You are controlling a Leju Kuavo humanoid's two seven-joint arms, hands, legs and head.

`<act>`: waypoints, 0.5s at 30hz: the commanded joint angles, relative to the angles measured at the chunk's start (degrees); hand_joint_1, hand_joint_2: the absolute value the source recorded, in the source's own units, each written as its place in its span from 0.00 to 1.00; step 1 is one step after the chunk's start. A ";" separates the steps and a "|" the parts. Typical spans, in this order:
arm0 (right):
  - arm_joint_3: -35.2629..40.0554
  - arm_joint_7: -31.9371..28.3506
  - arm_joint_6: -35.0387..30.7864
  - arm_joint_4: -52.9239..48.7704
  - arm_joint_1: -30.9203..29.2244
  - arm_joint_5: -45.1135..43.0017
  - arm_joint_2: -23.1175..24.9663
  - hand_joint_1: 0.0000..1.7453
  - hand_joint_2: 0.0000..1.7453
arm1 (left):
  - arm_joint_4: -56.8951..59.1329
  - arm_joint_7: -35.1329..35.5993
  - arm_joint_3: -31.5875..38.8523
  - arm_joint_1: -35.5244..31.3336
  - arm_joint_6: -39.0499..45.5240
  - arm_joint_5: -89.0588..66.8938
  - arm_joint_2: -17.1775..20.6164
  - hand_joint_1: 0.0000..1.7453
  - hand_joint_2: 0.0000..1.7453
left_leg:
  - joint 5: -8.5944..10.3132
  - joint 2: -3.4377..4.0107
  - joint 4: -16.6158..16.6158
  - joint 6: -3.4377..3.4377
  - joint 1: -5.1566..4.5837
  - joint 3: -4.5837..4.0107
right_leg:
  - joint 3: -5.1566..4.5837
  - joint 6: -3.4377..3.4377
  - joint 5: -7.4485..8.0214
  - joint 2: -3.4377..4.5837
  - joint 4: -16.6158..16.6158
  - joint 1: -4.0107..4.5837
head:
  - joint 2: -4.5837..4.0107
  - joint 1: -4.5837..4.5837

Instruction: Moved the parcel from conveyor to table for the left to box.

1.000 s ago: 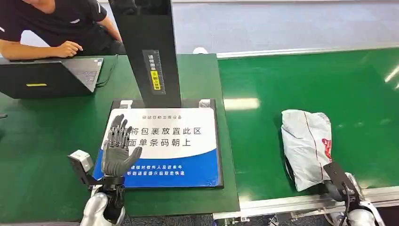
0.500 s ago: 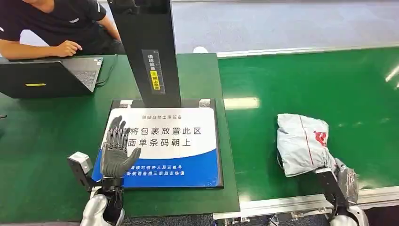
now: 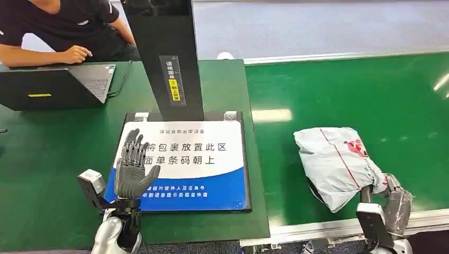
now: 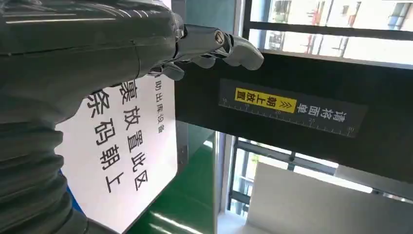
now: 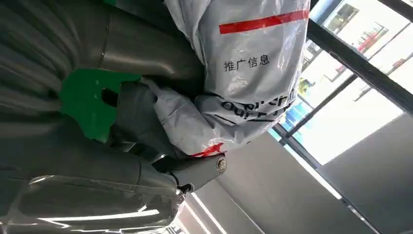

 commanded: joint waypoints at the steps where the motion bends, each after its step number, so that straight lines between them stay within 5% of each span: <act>1: 13.01 -0.15 -12.71 -11.44 4.23 -8.25 -1.66 1.00 1.00 | 2.46 -0.10 -0.95 -1.36 1.08 0.12 1.27 0.00 1.00 | -0.02 0.00 -0.05 -0.05 -0.04 0.08 | -0.01 -0.14 -0.03 -0.01 0.06 -0.03 | 0.00 0.00; 9: 15.63 -0.15 -15.76 -19.40 2.51 -8.22 0.79 1.00 1.00 | 1.55 -0.38 -1.32 -1.24 1.71 0.34 1.66 0.00 1.00 | -0.02 0.10 -0.02 -0.07 -0.06 0.01 | -0.15 -0.17 -0.04 0.08 0.13 -0.04 | 0.00 0.00; 15: 21.56 -0.15 -15.76 -23.74 -0.81 3.26 2.95 1.00 1.00 | 3.26 -0.69 -2.50 -2.86 1.88 0.48 2.12 0.00 1.00 | -0.01 0.22 0.00 -0.07 -0.07 -0.04 | -0.24 -0.16 0.01 0.21 0.19 -0.06 | 0.00 -0.02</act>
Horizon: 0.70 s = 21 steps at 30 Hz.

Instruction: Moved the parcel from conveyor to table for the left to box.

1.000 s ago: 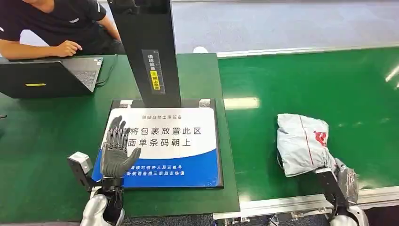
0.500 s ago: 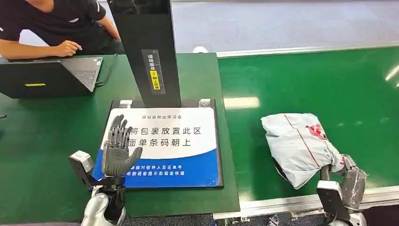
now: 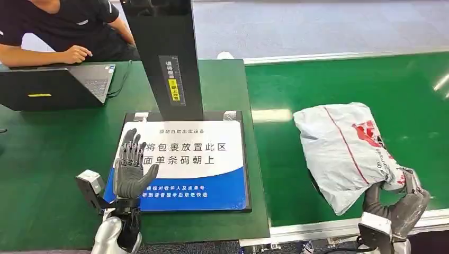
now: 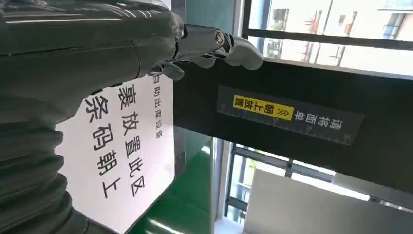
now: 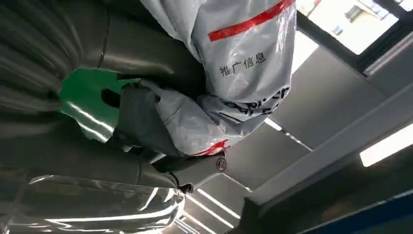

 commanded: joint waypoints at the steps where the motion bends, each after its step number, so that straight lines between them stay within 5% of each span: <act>1: 8.55 -0.11 -0.42 -7.63 -4.42 10.36 3.52 1.00 1.00 | 3.26 -0.03 -2.39 -2.80 0.24 0.11 2.08 0.00 1.00 | -0.02 0.22 -0.01 -0.07 -0.09 0.07 | -0.13 -0.17 0.02 0.21 0.15 -0.07 | 0.00 -0.02; 10: 9.66 -0.11 -0.42 -8.28 -4.88 10.93 3.56 1.00 1.00 | 3.52 -0.06 -2.44 -2.96 0.23 0.14 2.14 0.00 1.00 | 0.02 0.01 -0.08 -0.09 -0.05 0.16 | 0.05 -0.15 -0.02 -0.01 0.07 -0.03 | 0.00 -0.02; 13: 16.20 -0.11 -0.42 -7.69 -8.90 12.89 3.11 1.00 1.00 | 4.42 -0.18 -2.95 -3.72 0.09 0.19 2.12 0.00 1.00 | 0.04 0.13 -0.02 -0.09 -0.07 0.06 | -0.08 -0.14 0.02 0.11 0.12 -0.05 | 0.00 -0.02; 21: 35.53 -0.11 0.30 14.77 -24.84 7.76 0.39 1.00 1.00 | 7.03 -0.72 -4.33 -5.36 0.75 0.47 1.79 0.00 1.00 | 0.13 0.36 -0.10 -0.18 -0.01 0.16 | -0.07 -0.20 0.18 0.33 0.06 0.00 | 0.00 -0.02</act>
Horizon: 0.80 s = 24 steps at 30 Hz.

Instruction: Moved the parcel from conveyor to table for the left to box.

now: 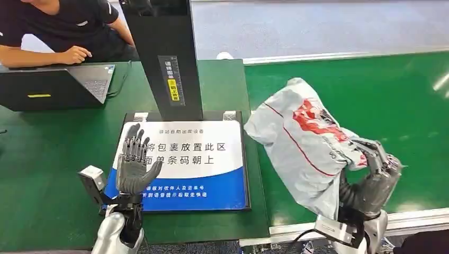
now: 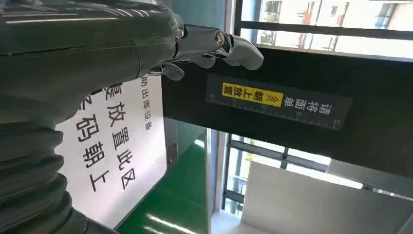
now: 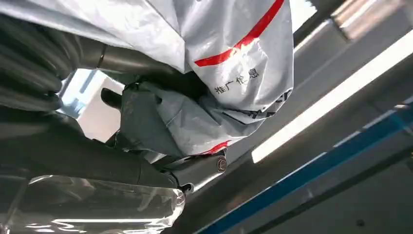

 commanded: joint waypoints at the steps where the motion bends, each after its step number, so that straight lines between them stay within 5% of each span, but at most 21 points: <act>1: 23.11 -0.07 1.29 25.02 -17.18 -2.58 -1.27 1.00 1.00 | 6.93 -0.53 -2.55 -3.81 0.54 0.52 1.36 0.00 1.00 | 0.07 0.50 -0.17 -0.09 -0.04 0.26 | -0.01 -0.18 0.22 0.49 -0.04 -0.03 | 0.00 -0.07; 9: 33.43 -0.07 5.37 48.39 -23.53 -9.51 -0.39 1.00 1.00 | 7.97 -1.09 -2.90 -3.50 1.37 1.47 1.46 0.00 1.00 | 0.12 0.23 -0.18 -0.12 0.00 0.27 | 0.08 -0.17 0.14 0.23 0.04 0.02 | 0.00 -0.02; 18: 34.76 -0.07 13.44 60.95 -25.86 -18.41 -0.73 1.00 1.00 | 7.59 -1.36 -1.89 -2.15 1.65 1.94 1.89 0.00 1.00 | 0.13 0.06 -0.20 -0.11 -0.03 0.19 | 0.06 -0.21 0.09 0.06 0.03 -0.02 | 0.00 -0.04; 20: 33.10 3.01 18.78 71.79 -28.48 -15.33 0.83 1.00 1.00 | 7.59 -2.39 -1.20 -1.33 1.65 2.20 2.25 0.00 1.00 | 0.15 0.01 -0.24 -0.12 -0.02 0.24 | 0.10 -0.23 0.09 0.00 -0.01 -0.01 | 0.00 -0.02; 21: 34.85 12.20 23.54 77.64 -30.58 -11.66 1.13 1.00 1.00 | 7.21 -2.99 -0.56 -0.96 2.01 2.32 2.30 0.00 1.00 | 0.15 -0.03 -0.17 -0.12 -0.02 0.15 | 0.04 -0.18 0.07 -0.02 0.04 -0.02 | 0.00 0.00; 24: 31.17 19.69 29.84 78.33 -30.75 -9.30 -0.32 1.00 1.00 | 6.44 -2.94 1.05 -0.89 1.87 1.79 2.36 0.00 1.00 | 0.11 0.11 -0.16 -0.13 -0.01 0.17 | 0.01 -0.22 0.09 0.11 0.06 0.00 | 0.00 -0.04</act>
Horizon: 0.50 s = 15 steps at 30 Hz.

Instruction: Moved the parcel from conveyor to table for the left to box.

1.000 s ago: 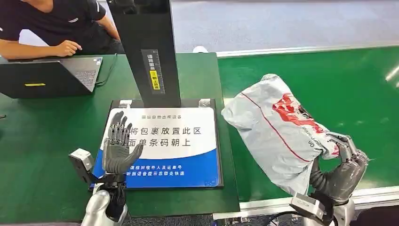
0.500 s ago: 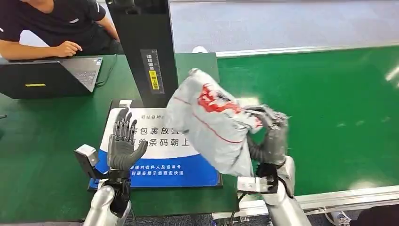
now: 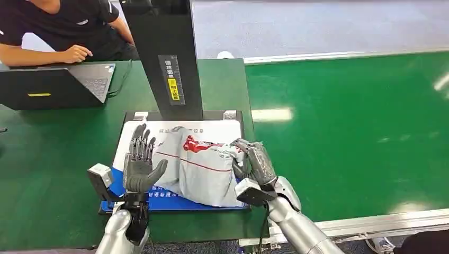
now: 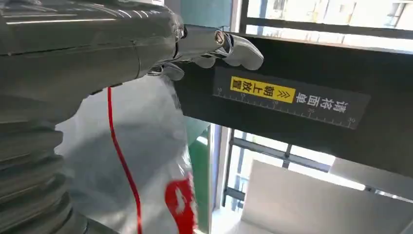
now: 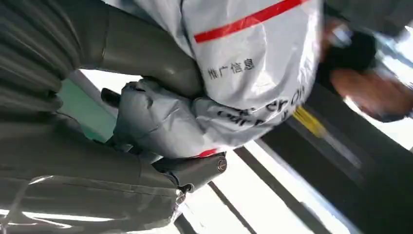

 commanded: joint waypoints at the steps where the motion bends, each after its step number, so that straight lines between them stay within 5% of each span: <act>1: -0.77 23.16 13.34 27.29 -7.91 9.28 -0.69 1.00 1.00 | 2.13 -0.73 3.01 0.15 0.35 -1.47 1.91 0.00 1.00 | 0.04 -0.06 -0.09 -0.02 -0.01 0.17 | 0.13 -0.11 0.02 -0.07 -0.04 0.00 | 0.00 0.09; 5: -3.03 35.01 10.48 24.36 -6.48 17.63 -2.95 1.00 1.00 | 0.38 0.54 3.48 0.73 0.38 -2.56 0.76 0.00 1.00 | 0.01 -0.04 -0.08 -0.03 0.02 0.29 | 0.18 -0.11 0.02 -0.06 -0.08 0.05 | 0.00 0.05; 10: -9.27 36.88 9.52 19.60 -2.46 22.71 -3.77 0.96 1.00 | -0.46 1.28 2.46 1.23 0.69 -3.34 0.10 0.00 1.00 | 0.09 -0.55 -0.13 -0.01 0.04 0.86 | 0.89 -0.08 -0.25 -0.52 -0.31 0.10 | 0.00 0.04; 11: -10.14 35.93 8.22 19.02 -2.09 23.10 -3.64 0.87 1.00 | -0.56 1.28 2.44 1.34 0.74 -3.36 0.07 0.00 1.00 | 0.12 -0.62 -0.18 0.05 0.01 0.89 | 0.96 -0.06 -0.22 -0.61 -0.35 0.06 | 0.00 0.07; 12: -12.14 32.57 5.51 17.06 -0.90 22.60 -3.47 0.36 1.00 | -0.87 1.36 2.36 1.61 0.77 -3.41 0.06 0.00 1.00 | 0.04 -0.49 -0.11 0.07 0.03 0.99 | 1.09 -0.17 -0.37 -0.55 -0.31 0.06 | 0.00 0.07; 13: -13.96 27.89 2.32 14.07 0.75 21.86 -3.41 0.02 1.00 | -1.26 1.50 2.27 1.97 0.82 -3.44 0.07 0.00 1.00 | -0.03 -0.40 -0.08 0.07 0.03 1.04 | 1.12 -0.20 -0.43 -0.46 -0.26 0.05 | 0.00 0.09; 15: -18.22 15.83 0.66 8.94 4.33 17.52 -2.64 0.00 1.00 | -1.38 1.44 1.93 2.40 0.74 -3.53 0.25 0.00 1.00 | -0.05 -0.29 -0.10 0.09 0.02 1.08 | 1.12 0.03 -0.12 -0.37 -0.28 0.02 | 0.00 0.09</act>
